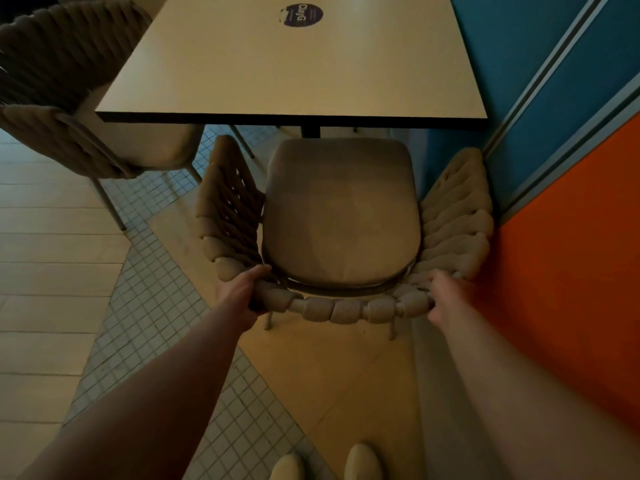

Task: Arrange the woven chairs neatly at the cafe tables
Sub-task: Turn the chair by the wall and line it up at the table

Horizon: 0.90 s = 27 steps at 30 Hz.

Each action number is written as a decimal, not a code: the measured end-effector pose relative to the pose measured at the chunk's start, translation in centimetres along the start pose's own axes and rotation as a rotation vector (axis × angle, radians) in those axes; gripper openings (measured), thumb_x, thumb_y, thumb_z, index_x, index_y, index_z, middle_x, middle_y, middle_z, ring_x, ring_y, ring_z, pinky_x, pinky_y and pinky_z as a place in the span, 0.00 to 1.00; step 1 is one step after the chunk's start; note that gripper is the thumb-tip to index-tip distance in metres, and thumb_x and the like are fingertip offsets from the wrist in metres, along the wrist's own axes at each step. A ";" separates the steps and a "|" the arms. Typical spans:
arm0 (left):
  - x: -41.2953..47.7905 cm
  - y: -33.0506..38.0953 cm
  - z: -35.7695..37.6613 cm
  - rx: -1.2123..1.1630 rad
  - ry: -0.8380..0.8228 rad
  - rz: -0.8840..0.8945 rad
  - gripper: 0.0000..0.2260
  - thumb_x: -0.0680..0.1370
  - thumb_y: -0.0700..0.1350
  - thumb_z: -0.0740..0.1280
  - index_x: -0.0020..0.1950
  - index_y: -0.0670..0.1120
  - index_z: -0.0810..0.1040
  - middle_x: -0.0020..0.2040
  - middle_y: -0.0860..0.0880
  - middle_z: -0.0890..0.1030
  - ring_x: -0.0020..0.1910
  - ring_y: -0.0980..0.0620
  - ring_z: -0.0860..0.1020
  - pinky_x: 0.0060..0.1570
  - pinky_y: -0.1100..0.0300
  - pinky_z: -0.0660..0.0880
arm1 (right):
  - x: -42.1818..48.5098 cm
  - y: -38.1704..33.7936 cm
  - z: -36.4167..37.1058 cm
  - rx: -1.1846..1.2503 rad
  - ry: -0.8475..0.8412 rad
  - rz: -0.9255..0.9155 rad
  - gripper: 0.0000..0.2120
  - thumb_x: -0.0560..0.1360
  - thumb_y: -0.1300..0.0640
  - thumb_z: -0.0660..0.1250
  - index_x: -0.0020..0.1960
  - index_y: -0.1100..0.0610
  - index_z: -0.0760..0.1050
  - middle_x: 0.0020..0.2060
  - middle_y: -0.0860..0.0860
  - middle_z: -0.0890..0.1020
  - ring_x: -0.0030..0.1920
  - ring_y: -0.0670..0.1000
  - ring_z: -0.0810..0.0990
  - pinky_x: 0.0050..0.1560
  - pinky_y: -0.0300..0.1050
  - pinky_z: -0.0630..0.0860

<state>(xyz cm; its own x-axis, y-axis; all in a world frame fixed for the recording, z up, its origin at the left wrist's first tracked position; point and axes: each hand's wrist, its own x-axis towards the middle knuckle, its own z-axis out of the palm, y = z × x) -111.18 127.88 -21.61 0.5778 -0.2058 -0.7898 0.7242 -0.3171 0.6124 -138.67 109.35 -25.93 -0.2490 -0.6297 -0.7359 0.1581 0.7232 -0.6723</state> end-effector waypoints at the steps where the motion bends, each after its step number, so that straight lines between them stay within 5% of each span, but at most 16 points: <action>1: 0.0 -0.1 -0.1 0.001 -0.015 -0.004 0.34 0.69 0.40 0.78 0.72 0.48 0.68 0.61 0.38 0.78 0.53 0.36 0.82 0.36 0.40 0.83 | -0.1 0.0 -0.2 -0.009 0.009 -0.007 0.26 0.66 0.62 0.70 0.64 0.58 0.73 0.55 0.58 0.82 0.45 0.60 0.85 0.42 0.64 0.82; 12: -2.9 -2.6 -2.2 -0.038 -0.004 0.008 0.35 0.71 0.34 0.73 0.73 0.53 0.65 0.63 0.38 0.75 0.55 0.34 0.80 0.43 0.32 0.81 | -8.4 -1.1 -2.8 -0.051 0.034 0.017 0.21 0.73 0.68 0.69 0.65 0.63 0.73 0.57 0.59 0.80 0.47 0.61 0.83 0.46 0.61 0.82; 15: -4.0 -3.9 -2.8 -0.045 -0.008 0.010 0.34 0.70 0.34 0.73 0.73 0.52 0.66 0.63 0.38 0.76 0.55 0.34 0.81 0.43 0.33 0.82 | -10.1 -1.2 -3.9 -0.071 0.037 0.026 0.21 0.77 0.67 0.67 0.69 0.65 0.69 0.59 0.61 0.77 0.55 0.63 0.80 0.53 0.61 0.79; 18: -4.5 -4.4 -3.2 -0.024 0.003 0.022 0.33 0.72 0.33 0.72 0.73 0.52 0.66 0.62 0.39 0.76 0.53 0.36 0.81 0.44 0.37 0.82 | -10.3 -0.9 -4.5 -0.069 0.023 0.041 0.23 0.77 0.66 0.67 0.71 0.63 0.68 0.64 0.63 0.76 0.56 0.64 0.80 0.50 0.59 0.78; 27: -3.7 -3.2 -3.3 -0.006 0.049 0.032 0.27 0.73 0.35 0.73 0.71 0.46 0.71 0.62 0.37 0.79 0.53 0.35 0.82 0.32 0.45 0.82 | -9.6 0.2 -3.5 -0.049 0.025 0.046 0.18 0.76 0.66 0.67 0.65 0.58 0.71 0.59 0.60 0.79 0.50 0.61 0.82 0.44 0.57 0.80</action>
<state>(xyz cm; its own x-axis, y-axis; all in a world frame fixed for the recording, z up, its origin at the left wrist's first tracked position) -114.39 132.71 -20.50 0.6184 -0.1704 -0.7671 0.7070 -0.3057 0.6378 -139.56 116.54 -18.72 -0.2660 -0.5886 -0.7634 0.1230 0.7648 -0.6324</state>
